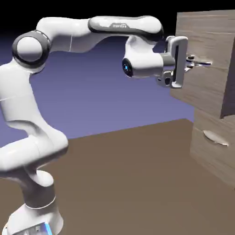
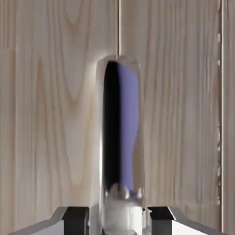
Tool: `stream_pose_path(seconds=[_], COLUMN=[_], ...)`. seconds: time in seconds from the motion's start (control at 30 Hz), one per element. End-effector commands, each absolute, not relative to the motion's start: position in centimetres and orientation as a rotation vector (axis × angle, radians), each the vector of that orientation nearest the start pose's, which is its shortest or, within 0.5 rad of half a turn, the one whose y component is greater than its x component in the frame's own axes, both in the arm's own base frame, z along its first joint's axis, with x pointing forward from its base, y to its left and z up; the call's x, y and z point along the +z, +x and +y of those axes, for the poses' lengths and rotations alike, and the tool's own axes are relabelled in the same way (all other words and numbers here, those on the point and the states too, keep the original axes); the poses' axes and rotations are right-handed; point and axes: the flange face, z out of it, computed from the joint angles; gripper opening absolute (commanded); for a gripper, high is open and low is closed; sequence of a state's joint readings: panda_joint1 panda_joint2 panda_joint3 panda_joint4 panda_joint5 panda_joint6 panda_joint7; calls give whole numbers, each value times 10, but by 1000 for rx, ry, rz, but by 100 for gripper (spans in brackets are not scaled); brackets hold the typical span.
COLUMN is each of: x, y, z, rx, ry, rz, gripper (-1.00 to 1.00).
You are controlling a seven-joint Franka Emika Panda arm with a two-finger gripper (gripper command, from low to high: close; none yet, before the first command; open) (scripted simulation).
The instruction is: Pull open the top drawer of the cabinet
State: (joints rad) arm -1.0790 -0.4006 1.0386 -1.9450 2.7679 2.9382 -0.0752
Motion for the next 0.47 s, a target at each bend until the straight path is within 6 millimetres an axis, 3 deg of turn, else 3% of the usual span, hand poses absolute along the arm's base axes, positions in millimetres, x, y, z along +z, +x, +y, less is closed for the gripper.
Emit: stream_pose_path(seconds=[0.0, 0.3, 0.33, 0.37, 0.43], x=[592, 592, 592, 592, 592], y=[514, 431, 431, 431, 408], z=[27, 27, 27, 27, 28], rx=[-613, -613, -613, -613, -617], ry=[-615, -615, -615, -615, -617], rz=[1482, 1482, 1482, 1482, 1483], gripper=[-100, -100, 100, 100, 100])
